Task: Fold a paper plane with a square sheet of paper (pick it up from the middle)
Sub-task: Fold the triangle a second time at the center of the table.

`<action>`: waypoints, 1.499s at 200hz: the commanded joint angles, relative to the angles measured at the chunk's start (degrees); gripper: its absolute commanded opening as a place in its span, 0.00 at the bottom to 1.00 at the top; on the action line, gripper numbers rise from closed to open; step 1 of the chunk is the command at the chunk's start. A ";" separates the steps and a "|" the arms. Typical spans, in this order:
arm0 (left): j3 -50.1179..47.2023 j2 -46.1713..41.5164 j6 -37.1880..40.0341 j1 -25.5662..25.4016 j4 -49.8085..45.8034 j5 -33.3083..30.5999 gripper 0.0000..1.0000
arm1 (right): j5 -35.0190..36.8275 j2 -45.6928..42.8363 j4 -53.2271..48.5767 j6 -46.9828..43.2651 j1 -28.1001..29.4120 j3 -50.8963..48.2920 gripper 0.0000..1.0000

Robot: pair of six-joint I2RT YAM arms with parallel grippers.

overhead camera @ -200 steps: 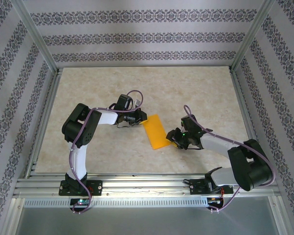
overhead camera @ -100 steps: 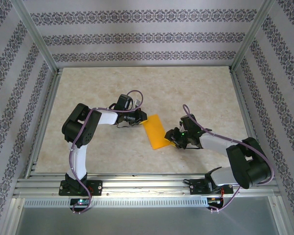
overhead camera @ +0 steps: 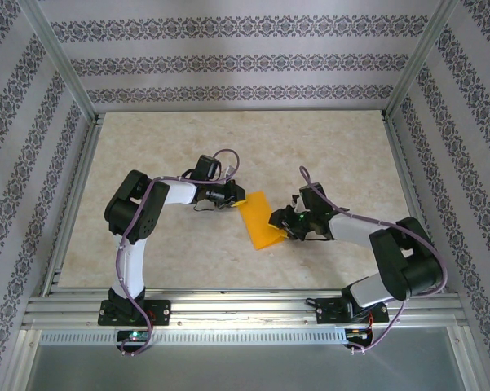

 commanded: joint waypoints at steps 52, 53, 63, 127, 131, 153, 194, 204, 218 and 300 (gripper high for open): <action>5.39 2.67 6.96 -0.16 -10.08 2.04 0.13 | -9.21 6.55 0.05 -9.20 -2.04 6.20 0.39; 5.50 2.71 7.07 -0.18 -10.31 2.04 0.13 | -9.14 6.59 -0.01 -9.32 -2.06 6.25 0.39; 6.53 2.98 8.21 -0.37 -12.33 1.47 0.13 | -8.56 7.13 -1.15 -10.76 -2.25 6.84 0.39; 13.33 3.21 14.17 -1.76 -20.24 0.02 0.16 | -12.89 11.82 -2.18 -16.08 -4.56 9.23 0.32; 13.99 3.20 14.66 -1.83 -20.82 0.06 0.16 | -13.14 12.11 -2.18 -16.23 -4.71 9.41 0.32; 15.71 1.68 16.80 -2.51 -22.96 -1.61 0.20 | -13.92 13.20 -2.19 -16.98 -5.13 10.22 0.23; 8.48 -8.47 15.41 -2.66 -16.12 -9.57 0.32 | -13.23 13.98 -1.92 -16.24 -5.25 10.42 0.06; 6.49 -10.99 14.86 -2.67 -13.97 -10.94 0.34 | -12.22 13.90 -1.28 -14.41 -5.24 10.01 0.04; 3.85 -13.77 14.06 -2.71 -11.59 -12.50 0.36 | -10.92 13.27 0.63 -10.14 -5.24 8.79 0.00; -5.81 -22.25 12.76 -2.42 -1.97 -15.52 0.43 | 7.15 2.18 24.21 14.39 -0.27 -5.96 0.01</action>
